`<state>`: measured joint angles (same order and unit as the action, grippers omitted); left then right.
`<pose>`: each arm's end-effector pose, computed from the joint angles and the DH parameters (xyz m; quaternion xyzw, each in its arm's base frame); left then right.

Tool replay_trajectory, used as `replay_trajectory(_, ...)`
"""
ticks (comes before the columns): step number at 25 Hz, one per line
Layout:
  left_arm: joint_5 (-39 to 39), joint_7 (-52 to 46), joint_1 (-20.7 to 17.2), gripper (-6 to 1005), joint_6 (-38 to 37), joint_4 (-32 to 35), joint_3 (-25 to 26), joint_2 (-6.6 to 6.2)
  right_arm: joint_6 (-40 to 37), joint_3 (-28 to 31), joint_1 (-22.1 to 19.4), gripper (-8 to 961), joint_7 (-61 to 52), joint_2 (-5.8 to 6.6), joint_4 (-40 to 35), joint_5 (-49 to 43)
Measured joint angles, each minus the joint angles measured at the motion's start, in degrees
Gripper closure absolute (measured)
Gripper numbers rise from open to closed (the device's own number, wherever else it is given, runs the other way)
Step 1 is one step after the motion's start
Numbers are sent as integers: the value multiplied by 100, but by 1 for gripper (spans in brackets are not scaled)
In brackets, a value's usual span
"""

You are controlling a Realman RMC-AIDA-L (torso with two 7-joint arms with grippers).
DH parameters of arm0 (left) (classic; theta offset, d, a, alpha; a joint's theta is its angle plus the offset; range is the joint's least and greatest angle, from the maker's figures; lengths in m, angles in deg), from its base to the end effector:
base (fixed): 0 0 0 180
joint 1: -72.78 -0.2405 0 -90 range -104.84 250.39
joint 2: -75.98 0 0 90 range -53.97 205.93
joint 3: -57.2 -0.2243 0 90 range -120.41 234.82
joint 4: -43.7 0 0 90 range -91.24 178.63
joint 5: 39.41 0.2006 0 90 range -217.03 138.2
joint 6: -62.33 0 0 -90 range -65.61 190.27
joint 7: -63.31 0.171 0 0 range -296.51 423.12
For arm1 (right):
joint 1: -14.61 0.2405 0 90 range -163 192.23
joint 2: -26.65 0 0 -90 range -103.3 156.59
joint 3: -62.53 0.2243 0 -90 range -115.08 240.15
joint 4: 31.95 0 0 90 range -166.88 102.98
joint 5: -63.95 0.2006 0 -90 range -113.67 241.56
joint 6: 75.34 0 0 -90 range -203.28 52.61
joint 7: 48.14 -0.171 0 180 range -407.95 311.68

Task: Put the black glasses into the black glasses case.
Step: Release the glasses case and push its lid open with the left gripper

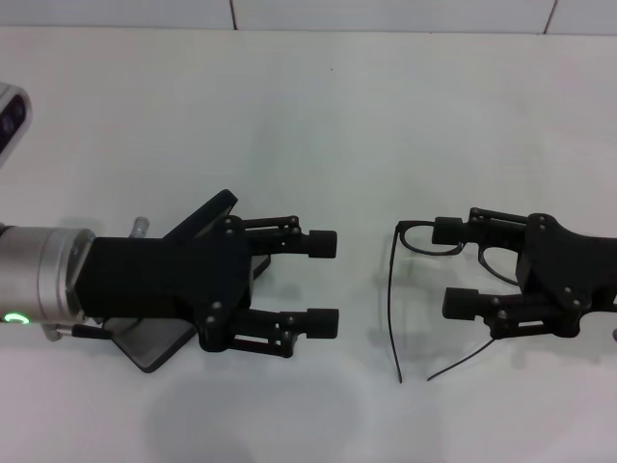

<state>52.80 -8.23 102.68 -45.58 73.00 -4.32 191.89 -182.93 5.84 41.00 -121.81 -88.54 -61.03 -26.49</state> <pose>-0.1679 0.2539 -0.0151 0.9214 0.1065 0.3662 0.0744 0.1845 0.2580 0.0015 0.9051 -0.1543 -0.3956 0.0217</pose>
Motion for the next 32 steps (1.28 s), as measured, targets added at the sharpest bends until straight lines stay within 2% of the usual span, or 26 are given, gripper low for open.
replay_trajectory(12,-20,-32,-24,182,35,5,28,-67,67,-27,105,85,-2,-20,-35,29)
replay_trajectory(16,-28,-449,-30,182,39,237,441,16,271,17,45,85,-3,39,-48,22)
replay_trajectory(18,-40,-1512,-38,182,52,1200,877,93,406,43,-44,86,-12,136,-48,31)
replay_trajectory(21,56,-2852,-71,182,126,2505,1037,126,479,272,-237,86,-47,282,-32,35)
replay_trajectory(23,517,-4155,-133,195,381,3965,1017,153,471,506,-389,86,-47,326,-20,38)
replay_trajectory(25,1168,-4975,-175,208,612,5001,904,226,445,768,-543,86,-46,331,-22,45)
replay_trajectory(27,2542,-5965,-154,217,845,6126,449,349,385,1102,-737,86,-36,308,-38,47)
replay_trajectory(29,3595,-6617,-119,220,999,6609,-168,375,326,1347,-875,86,-17,284,-42,49)
replay_trajectory(32,4635,-7326,-57,228,1248,6714,-1128,365,271,1541,-987,87,0,277,-27,50)
